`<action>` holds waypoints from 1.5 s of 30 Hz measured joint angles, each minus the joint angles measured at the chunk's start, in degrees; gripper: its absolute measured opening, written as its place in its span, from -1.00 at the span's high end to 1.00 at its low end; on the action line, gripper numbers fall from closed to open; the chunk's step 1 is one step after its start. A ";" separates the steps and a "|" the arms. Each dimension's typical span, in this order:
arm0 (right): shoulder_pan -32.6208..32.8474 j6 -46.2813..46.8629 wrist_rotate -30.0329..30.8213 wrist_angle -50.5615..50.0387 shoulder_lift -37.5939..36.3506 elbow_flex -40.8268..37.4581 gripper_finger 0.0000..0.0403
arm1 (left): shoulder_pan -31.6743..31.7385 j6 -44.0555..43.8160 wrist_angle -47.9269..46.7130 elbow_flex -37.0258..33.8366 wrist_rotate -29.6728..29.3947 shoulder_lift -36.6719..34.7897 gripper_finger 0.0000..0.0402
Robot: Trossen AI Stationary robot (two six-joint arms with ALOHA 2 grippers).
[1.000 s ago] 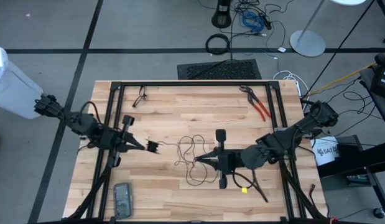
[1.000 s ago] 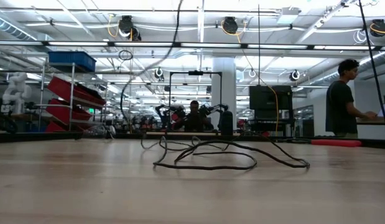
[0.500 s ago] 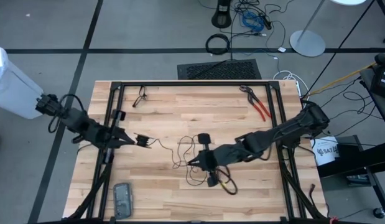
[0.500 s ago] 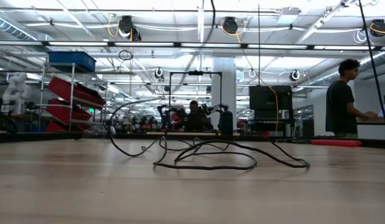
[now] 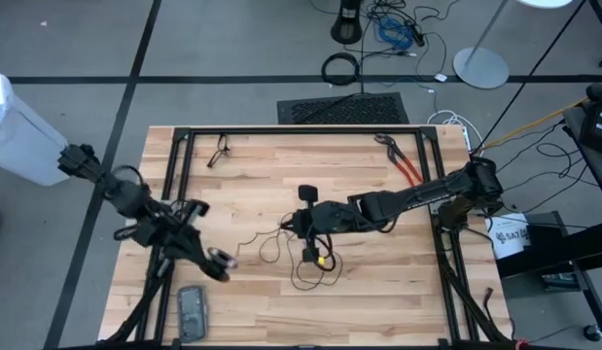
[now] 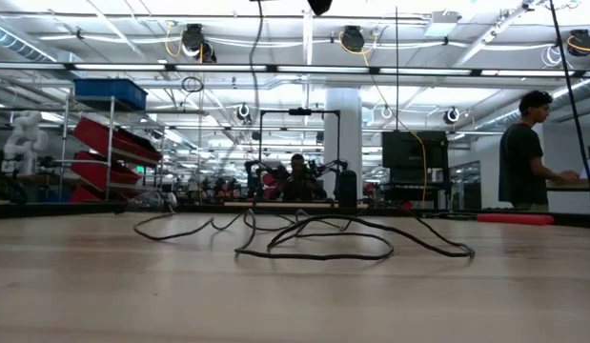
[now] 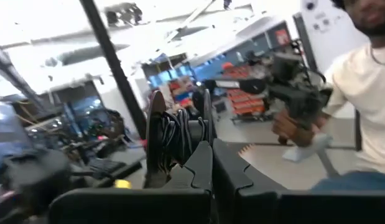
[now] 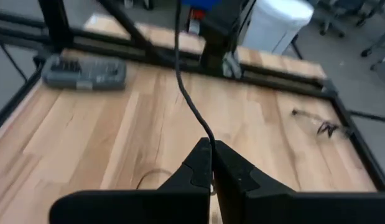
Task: Coil cords
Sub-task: Uncoil the black cable wire from the spool
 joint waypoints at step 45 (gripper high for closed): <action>7.13 -24.29 9.18 16.98 -13.40 -0.01 1.00 | 0.48 -22.99 -7.62 -0.02 3.83 22.41 1.00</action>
